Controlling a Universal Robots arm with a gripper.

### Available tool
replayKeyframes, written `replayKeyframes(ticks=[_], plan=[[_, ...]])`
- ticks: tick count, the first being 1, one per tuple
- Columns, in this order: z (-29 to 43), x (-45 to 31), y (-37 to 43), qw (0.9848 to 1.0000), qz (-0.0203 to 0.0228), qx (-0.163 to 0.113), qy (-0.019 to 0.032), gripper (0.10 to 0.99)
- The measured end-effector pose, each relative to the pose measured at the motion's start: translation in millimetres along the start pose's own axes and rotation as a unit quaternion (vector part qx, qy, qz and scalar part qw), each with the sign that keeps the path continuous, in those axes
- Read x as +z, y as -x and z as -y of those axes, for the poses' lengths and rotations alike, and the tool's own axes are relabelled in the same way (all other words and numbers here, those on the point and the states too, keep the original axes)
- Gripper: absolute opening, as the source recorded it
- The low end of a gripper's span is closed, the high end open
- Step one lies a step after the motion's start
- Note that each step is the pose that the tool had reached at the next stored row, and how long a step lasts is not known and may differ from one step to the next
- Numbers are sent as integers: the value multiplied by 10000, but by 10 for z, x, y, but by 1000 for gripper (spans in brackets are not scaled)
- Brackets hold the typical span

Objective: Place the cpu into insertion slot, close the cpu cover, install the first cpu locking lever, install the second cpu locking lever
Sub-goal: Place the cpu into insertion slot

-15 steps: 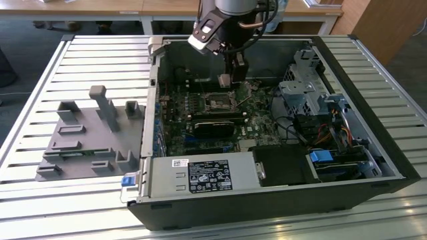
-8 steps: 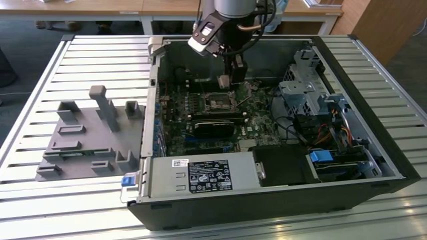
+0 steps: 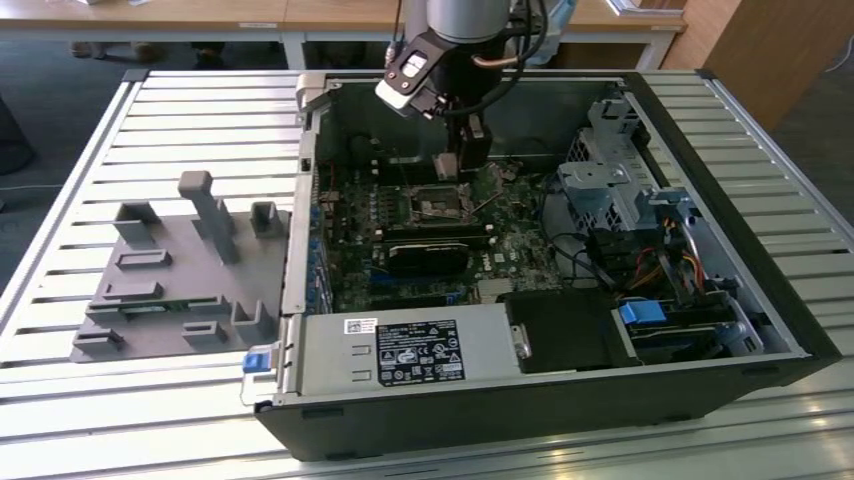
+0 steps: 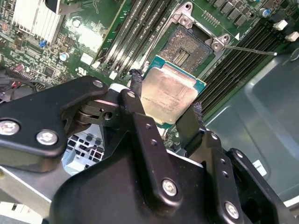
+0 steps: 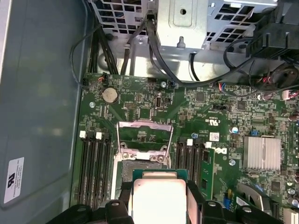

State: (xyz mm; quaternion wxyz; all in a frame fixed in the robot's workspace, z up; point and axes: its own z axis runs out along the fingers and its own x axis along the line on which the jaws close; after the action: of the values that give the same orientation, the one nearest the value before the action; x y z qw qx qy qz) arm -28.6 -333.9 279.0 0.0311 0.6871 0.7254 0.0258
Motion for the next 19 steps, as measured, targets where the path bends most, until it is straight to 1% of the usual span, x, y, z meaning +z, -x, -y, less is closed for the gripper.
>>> replayKeyframes(ticks=[10,19], plan=[[9,98,-28,10000,0,1,0,541],[17,152,-56,10000,2,0,-1,541]])
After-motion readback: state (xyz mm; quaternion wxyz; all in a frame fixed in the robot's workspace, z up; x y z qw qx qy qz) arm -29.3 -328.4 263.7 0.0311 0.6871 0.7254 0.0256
